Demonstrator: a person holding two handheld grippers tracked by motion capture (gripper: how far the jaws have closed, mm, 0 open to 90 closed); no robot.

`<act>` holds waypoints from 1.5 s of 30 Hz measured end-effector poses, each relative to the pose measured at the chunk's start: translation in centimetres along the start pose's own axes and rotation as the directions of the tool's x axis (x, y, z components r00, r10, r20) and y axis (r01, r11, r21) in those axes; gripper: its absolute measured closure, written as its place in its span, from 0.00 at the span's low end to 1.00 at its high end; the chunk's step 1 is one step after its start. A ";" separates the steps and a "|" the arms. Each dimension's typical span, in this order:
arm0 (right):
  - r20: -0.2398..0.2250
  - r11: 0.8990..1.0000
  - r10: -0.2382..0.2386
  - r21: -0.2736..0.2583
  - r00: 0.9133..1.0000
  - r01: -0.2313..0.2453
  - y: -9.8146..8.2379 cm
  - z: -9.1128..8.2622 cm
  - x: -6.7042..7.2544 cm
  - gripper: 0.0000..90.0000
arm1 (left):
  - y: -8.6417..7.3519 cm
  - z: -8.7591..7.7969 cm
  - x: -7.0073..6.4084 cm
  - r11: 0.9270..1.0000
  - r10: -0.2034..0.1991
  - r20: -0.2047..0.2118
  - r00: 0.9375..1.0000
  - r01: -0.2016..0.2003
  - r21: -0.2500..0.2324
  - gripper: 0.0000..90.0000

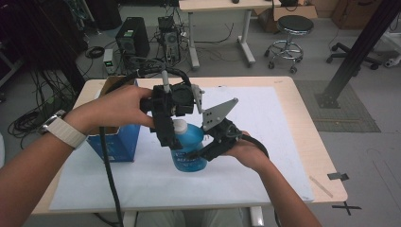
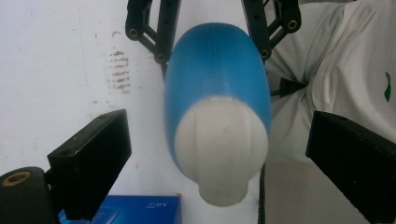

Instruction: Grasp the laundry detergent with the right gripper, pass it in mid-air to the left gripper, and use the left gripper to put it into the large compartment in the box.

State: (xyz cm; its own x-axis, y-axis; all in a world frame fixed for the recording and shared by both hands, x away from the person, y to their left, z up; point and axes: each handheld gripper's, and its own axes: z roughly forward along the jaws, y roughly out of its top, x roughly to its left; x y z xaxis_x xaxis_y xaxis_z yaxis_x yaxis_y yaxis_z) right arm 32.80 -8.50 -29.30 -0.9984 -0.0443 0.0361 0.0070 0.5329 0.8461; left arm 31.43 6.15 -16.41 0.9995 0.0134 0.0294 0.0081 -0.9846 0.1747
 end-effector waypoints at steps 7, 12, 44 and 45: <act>-0.005 1.000 -0.001 -0.003 1.000 0.001 0.1 0.1 0.0 0.50 | 0.3 0.5 0.1 1.000 0.009 0.008 1.000 -0.009 0.008 0.08; -0.003 1.000 0.000 -0.002 1.000 0.000 0.2 -0.1 0.0 0.50 | 0.5 0.9 0.1 1.000 0.014 0.012 1.000 -0.014 0.009 0.09; 0.007 1.000 0.001 -0.006 1.000 -0.001 0.2 -0.5 0.0 0.50 | 0.9 1.9 0.2 0.999 0.031 0.008 0.999 -0.032 0.024 0.25; 0.007 1.000 0.002 -0.006 1.000 -0.002 0.1 -0.5 0.0 0.50 | 0.9 1.9 0.2 0.999 0.032 0.008 0.999 -0.032 0.023 0.25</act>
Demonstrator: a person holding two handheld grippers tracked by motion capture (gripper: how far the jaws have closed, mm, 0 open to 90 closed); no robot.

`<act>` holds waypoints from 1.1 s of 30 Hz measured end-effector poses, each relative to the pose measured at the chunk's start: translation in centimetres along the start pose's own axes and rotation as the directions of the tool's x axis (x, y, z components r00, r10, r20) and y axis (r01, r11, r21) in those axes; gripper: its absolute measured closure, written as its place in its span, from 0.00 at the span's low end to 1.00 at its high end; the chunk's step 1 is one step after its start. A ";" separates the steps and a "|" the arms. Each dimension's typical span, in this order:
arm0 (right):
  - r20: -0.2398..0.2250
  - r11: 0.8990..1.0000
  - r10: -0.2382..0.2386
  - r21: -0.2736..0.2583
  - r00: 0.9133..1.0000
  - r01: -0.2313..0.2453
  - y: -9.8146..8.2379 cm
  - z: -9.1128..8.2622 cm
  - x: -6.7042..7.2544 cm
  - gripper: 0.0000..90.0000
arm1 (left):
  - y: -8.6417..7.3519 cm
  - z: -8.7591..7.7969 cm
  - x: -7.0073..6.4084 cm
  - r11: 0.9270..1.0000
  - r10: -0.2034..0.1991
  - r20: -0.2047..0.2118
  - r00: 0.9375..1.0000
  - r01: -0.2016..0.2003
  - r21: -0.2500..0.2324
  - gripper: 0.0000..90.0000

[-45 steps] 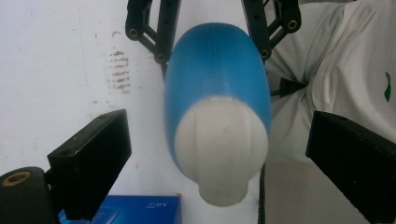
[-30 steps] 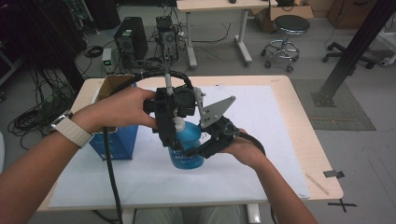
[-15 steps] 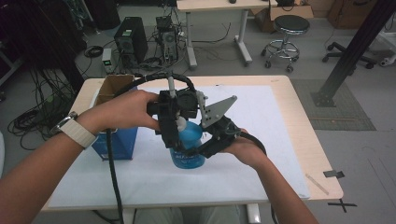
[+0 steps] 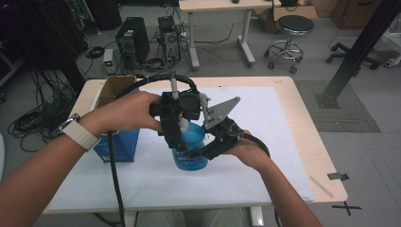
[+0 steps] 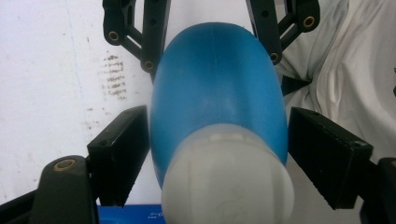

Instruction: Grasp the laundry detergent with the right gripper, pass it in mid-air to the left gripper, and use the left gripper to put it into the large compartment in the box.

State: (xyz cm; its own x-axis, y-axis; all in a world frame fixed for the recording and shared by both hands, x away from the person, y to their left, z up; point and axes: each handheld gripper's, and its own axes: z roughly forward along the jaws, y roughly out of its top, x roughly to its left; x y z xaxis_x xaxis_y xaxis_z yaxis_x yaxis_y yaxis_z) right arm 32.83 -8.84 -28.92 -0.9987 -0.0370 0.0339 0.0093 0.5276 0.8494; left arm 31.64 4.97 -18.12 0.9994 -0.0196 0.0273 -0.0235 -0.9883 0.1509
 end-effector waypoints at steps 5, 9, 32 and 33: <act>0.001 1.000 0.003 0.003 1.000 -0.003 -0.1 0.1 0.0 0.50 | 0.0 0.0 0.0 1.000 0.006 -0.001 1.000 -0.006 -0.004 0.29; 0.002 1.000 0.002 0.004 1.000 -0.002 -0.1 0.1 0.0 0.50 | 0.0 0.0 0.0 1.000 0.008 0.001 1.000 -0.008 -0.002 0.31; 0.015 1.000 -0.011 0.009 1.000 0.011 -0.2 0.0 0.0 0.49 | 0.3 0.0 -0.1 1.000 0.024 -0.035 0.999 -0.024 0.008 0.42; 0.018 1.000 -0.013 0.009 1.000 0.013 -0.1 0.0 0.0 0.49 | 0.3 0.0 -0.2 1.000 0.026 -0.038 0.999 -0.025 0.012 0.42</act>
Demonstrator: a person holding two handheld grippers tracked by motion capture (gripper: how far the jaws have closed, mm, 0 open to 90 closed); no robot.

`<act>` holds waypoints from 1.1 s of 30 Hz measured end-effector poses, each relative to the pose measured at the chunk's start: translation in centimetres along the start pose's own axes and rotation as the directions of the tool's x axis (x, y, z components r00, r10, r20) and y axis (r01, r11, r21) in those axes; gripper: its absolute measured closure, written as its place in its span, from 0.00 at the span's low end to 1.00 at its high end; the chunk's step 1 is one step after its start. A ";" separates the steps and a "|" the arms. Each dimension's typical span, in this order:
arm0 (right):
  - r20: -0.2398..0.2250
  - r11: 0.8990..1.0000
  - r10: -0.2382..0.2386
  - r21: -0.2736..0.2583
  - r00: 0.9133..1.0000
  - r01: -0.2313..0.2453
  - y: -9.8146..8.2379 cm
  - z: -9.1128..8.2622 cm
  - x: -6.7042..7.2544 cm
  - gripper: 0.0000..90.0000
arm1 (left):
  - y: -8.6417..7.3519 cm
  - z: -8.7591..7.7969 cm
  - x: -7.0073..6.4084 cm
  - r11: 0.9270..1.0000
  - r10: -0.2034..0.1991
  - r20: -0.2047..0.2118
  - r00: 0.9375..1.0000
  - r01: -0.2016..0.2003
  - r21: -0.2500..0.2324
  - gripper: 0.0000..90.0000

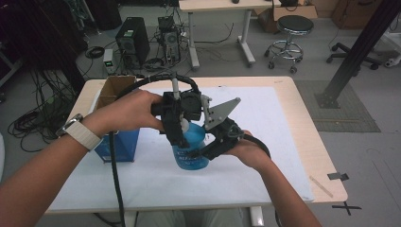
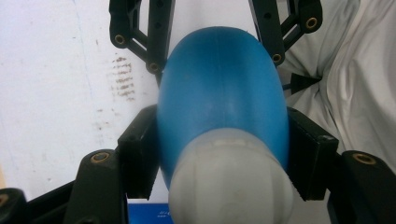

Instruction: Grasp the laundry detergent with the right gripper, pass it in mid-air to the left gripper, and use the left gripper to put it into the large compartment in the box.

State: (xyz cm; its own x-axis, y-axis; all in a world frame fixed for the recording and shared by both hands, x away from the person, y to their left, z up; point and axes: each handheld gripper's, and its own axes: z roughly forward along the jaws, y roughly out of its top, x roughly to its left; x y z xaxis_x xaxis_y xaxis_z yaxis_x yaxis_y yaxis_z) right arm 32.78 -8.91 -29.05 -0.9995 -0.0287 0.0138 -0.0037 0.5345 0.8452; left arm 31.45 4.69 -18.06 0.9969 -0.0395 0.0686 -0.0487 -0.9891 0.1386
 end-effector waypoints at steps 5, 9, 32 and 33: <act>0.003 1.000 -0.014 -0.001 1.000 0.014 0.2 -0.1 0.1 0.49 | 0.0 -0.3 -0.1 1.000 0.005 -0.003 1.000 -0.005 -0.005 0.42; -0.006 1.000 -0.025 -0.013 1.000 0.025 0.4 -0.2 0.2 0.48 | 0.0 -0.7 -0.2 1.000 0.004 0.006 1.000 -0.004 -0.020 0.42; 0.148 0.961 0.157 0.207 0.976 -0.186 -3.2 -8.3 0.8 0.05 | -1.6 -3.9 0.8 0.987 -0.157 -0.067 0.985 0.158 0.012 0.42; 0.163 0.954 0.155 0.230 0.974 -0.190 -3.2 -8.6 0.9 0.04 | -1.7 -4.1 0.8 0.986 -0.167 -0.072 0.983 0.168 0.009 0.42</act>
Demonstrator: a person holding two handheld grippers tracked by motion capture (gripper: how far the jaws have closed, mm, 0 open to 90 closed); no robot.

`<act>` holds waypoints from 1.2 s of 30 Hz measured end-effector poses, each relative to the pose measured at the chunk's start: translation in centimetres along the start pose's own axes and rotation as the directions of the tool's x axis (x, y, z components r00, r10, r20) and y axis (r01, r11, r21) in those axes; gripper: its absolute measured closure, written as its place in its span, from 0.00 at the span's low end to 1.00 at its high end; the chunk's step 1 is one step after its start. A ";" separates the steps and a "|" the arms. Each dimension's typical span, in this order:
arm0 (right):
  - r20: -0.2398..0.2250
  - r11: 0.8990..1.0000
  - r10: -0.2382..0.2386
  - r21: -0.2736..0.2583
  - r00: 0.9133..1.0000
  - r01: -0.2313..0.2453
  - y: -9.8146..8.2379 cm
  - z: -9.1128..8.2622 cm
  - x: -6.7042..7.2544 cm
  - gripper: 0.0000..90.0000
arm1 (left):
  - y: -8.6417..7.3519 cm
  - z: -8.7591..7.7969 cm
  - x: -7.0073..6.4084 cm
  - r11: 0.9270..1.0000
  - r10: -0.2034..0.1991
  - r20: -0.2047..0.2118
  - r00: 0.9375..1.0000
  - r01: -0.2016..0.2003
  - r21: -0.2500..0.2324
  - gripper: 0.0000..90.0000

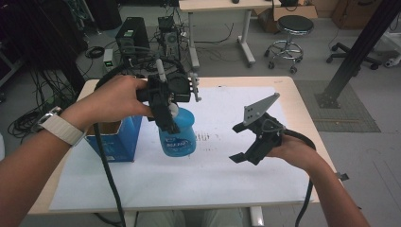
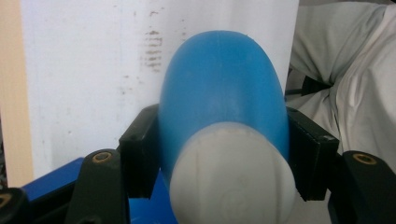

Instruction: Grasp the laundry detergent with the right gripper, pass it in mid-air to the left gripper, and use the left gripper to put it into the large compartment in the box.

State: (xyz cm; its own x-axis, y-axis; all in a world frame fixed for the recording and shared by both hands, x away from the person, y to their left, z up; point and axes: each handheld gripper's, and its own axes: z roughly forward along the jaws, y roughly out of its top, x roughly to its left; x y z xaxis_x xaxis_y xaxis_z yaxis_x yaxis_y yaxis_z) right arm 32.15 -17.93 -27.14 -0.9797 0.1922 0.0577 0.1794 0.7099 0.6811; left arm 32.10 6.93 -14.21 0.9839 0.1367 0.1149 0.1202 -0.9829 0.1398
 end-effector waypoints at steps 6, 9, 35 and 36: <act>0.044 0.995 -0.009 0.100 0.999 0.005 -0.1 -1.9 0.1 0.05 | -0.4 -1.5 0.7 0.998 -0.069 -0.008 0.998 0.069 0.001 0.42; 0.061 0.993 -0.015 0.118 0.998 0.008 -0.2 -2.8 0.0 0.05 | -0.8 -2.4 1.2 0.993 -0.122 -0.012 0.992 0.122 -0.004 0.42; 0.123 0.977 -0.046 0.211 0.991 0.019 -1.8 -6.0 -0.9 0.06 | -5.3 -8.9 5.2 0.777 -0.629 -0.104 0.770 0.624 -0.084 0.42; 0.124 0.978 -0.046 0.210 0.991 0.019 -1.7 -6.0 -1.0 0.06 | -5.6 -9.1 5.3 0.760 -0.650 -0.109 0.752 0.643 -0.093 0.42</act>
State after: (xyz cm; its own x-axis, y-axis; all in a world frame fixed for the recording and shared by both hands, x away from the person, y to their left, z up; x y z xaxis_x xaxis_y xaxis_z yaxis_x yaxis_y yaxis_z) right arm 32.26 -23.41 -23.94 -0.9682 0.2419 -0.0640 0.1758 0.8397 0.5138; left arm 35.43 14.32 -5.43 0.6476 0.7549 0.1033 0.7118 -0.6478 0.2714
